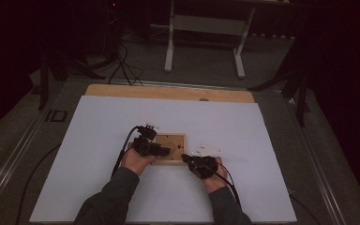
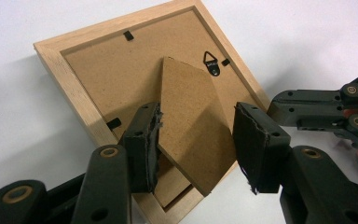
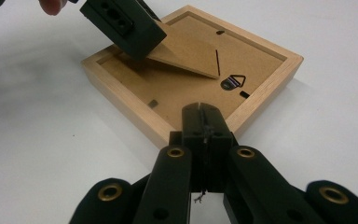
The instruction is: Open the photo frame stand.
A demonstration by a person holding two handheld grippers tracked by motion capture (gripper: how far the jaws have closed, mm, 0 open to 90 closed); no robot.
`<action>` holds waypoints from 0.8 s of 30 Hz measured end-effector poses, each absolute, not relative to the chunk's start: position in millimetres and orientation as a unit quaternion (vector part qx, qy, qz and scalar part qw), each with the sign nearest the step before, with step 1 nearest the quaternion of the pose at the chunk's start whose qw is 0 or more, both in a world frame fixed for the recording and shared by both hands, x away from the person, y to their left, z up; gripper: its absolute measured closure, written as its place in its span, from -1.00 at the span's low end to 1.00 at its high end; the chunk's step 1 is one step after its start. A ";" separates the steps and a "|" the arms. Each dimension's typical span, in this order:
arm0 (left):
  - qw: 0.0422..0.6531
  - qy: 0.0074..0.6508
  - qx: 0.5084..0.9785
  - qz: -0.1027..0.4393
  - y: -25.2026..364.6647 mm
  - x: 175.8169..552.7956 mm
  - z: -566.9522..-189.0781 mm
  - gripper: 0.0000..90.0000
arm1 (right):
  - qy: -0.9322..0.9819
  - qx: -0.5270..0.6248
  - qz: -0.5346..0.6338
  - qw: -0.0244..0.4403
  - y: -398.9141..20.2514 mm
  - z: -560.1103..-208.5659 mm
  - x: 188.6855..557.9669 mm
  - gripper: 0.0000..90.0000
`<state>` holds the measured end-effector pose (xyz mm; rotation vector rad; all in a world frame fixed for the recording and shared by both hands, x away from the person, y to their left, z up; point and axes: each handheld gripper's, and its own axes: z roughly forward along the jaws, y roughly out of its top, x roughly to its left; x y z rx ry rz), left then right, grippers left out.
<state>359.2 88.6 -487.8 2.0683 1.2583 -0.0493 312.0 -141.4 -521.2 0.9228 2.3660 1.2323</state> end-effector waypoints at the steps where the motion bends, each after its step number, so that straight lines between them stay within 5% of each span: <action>1: 0.351 0.487 0.799 -0.021 88.8 359.4 -487.8 0.16 | 0.828 0.322 0.431 0.159 -141.4 -521.2 312.0 0.99; 24: 0.336 0.474 0.814 0.000 84.7 354.6 -486.8 0.20 | 0.829 0.319 0.431 0.158 -141.3 -520.6 312.5 0.91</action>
